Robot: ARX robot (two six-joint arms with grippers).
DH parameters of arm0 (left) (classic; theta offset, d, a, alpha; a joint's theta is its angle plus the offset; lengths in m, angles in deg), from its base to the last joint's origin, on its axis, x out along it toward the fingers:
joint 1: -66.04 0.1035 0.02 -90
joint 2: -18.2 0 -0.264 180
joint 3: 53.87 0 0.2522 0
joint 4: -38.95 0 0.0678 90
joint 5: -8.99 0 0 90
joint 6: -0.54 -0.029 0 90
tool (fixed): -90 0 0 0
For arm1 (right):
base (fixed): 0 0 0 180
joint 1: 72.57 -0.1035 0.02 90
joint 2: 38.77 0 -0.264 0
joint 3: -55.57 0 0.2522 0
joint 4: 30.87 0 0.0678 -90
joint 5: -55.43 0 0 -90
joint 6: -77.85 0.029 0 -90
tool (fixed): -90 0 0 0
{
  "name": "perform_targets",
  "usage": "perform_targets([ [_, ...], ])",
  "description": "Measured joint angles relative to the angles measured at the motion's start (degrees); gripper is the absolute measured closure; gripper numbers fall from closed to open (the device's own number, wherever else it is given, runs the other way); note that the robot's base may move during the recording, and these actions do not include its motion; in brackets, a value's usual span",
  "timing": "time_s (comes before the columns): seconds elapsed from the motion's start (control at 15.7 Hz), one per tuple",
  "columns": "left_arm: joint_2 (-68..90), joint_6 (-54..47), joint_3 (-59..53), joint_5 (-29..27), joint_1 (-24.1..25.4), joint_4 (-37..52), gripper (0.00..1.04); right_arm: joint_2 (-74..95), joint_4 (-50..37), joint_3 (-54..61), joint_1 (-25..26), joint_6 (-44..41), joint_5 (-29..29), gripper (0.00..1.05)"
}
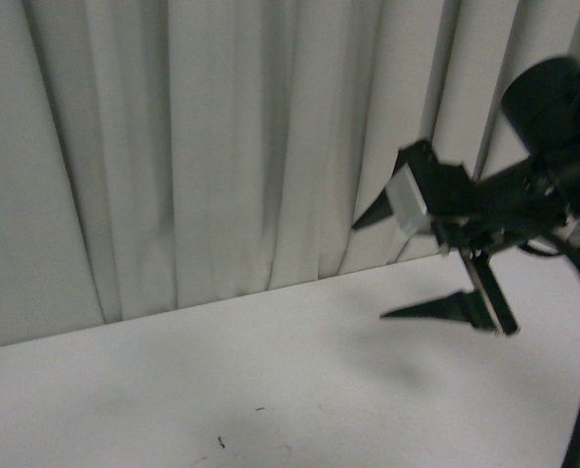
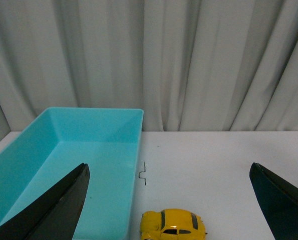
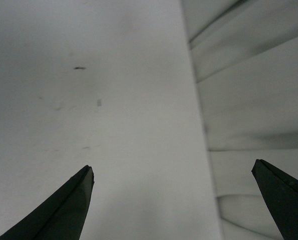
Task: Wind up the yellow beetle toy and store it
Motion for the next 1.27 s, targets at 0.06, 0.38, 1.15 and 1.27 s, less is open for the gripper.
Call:
perform_targets([
  [0.06,0.0,0.0,0.0,0.0,0.0,0.0,0.07,-4.9,-0.6,0.0,1.3,1.4,-1.8,0.07],
  [0.38,0.0,0.0,0.0,0.0,0.0,0.0,0.07,-24.9,-13.7,8.4,-0.3,8.3,2.5,0.13],
  [1.15,0.0,0.0,0.0,0.0,0.0,0.0,0.07,-59.3,-50.2,54.6,-14.1,96.0,47.7,1.03],
  [1.27,0.0,0.0,0.0,0.0,0.0,0.0,0.07,-63.0,-48.8,56.5,-14.1,96.0,47.7,1.03],
])
